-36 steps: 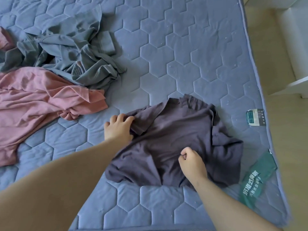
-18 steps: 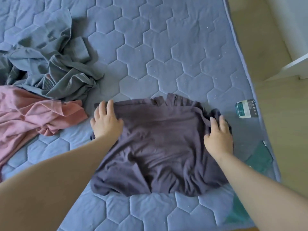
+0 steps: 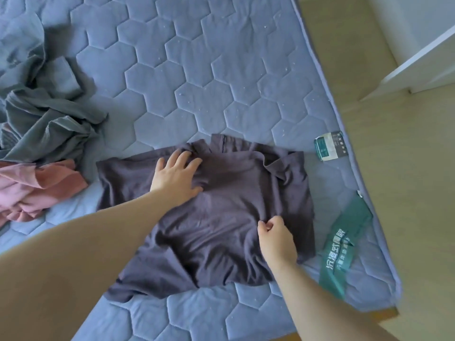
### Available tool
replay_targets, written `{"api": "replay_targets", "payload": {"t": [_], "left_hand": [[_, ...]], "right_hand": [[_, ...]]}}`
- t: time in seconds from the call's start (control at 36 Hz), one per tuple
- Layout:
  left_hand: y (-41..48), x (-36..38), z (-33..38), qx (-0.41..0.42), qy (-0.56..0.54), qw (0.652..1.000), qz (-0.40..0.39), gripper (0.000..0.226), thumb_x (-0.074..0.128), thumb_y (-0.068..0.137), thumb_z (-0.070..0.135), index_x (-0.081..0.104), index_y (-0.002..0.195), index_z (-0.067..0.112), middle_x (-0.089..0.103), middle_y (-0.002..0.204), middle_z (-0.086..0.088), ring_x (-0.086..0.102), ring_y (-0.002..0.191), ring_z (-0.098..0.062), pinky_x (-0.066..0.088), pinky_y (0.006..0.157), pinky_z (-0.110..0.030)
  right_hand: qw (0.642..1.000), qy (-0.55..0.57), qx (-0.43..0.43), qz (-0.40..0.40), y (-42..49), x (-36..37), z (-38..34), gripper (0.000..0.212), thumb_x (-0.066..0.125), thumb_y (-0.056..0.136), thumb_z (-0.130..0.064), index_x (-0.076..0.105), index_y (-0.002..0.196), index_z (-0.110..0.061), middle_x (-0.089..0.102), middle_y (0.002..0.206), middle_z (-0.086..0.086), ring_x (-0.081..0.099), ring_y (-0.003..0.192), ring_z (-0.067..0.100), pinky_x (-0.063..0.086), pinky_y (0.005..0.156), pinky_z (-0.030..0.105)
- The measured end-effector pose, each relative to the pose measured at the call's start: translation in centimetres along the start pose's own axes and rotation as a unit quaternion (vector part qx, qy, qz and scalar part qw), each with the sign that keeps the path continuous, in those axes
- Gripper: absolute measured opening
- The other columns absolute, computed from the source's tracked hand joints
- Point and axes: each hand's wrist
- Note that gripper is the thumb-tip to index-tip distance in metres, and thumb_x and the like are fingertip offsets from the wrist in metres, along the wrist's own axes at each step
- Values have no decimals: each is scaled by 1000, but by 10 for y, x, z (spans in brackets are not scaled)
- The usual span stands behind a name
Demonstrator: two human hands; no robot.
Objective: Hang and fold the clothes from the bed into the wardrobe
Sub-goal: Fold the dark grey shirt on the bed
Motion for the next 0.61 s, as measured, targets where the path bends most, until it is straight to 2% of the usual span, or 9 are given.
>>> {"api": "replay_targets", "payload": {"t": [0.11,0.17,0.25,0.36,0.44,0.47,0.53,0.56,0.61], "left_hand": [[19,-9,4,6,29,1000,4,97,64,73,60,10,148,31,5,155,-2,-1,144,-26,6,113,-53],[28,-10,3,-7,36,999,-16,110,70,66,62,3,148,29,-1,156,-3,1,144,-29,7,111,-56],[35,-9,3,-59,-6,995,-80,122,75,59,63,-1,148,25,20,152,-6,26,138,-29,22,106,-52],[37,-2,8,-58,-19,990,-124,113,75,57,63,16,143,19,50,132,-5,46,122,-27,30,95,-41],[33,1,11,-44,-24,984,-171,94,74,62,60,27,130,14,61,114,-4,57,106,-29,28,82,-36],[31,2,11,-39,-28,982,-185,88,74,64,58,30,125,14,61,111,-4,58,104,-29,29,79,-34],[27,1,12,-29,-45,977,-206,76,72,67,55,36,122,18,60,111,-3,57,104,-29,32,77,-32],[24,1,12,-18,-50,975,-215,69,69,70,55,39,122,21,60,113,-1,56,105,-28,33,79,-32],[19,1,13,4,-38,973,-227,56,62,77,55,47,123,28,62,114,2,54,110,-25,31,86,-33]], "right_hand": [[995,76,53,31,3,2,2,28,45,95,-29,46,121,-17,62,116,14,57,104,36,32,69,33],[991,100,63,55,4,1,5,31,45,94,-26,44,124,-18,61,116,13,56,103,36,32,68,34],[978,140,112,103,-6,6,15,19,51,92,-24,43,104,-12,59,111,12,58,99,36,34,67,35],[930,264,221,130,-32,25,33,29,64,87,-24,42,93,-5,59,107,20,58,100,36,31,68,32],[876,363,314,55,-53,44,38,43,69,83,-33,56,88,7,64,88,19,63,83,36,42,68,36],[851,406,333,10,-60,49,37,40,69,82,-35,58,82,4,62,73,13,63,67,31,46,60,35],[797,484,353,-75,-69,59,33,32,70,82,-34,53,74,-7,48,52,3,47,40,15,37,42,23],[779,503,359,-110,-72,64,30,31,71,80,-34,51,75,-10,46,52,0,43,40,12,34,41,21],[761,506,369,-168,-76,70,20,33,75,76,-35,53,86,-12,52,69,2,52,58,14,42,51,24]]}}
Point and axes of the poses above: each hand's wrist, its own y-axis towards the middle knuckle, its own x-axis out of the palm, z = x × y
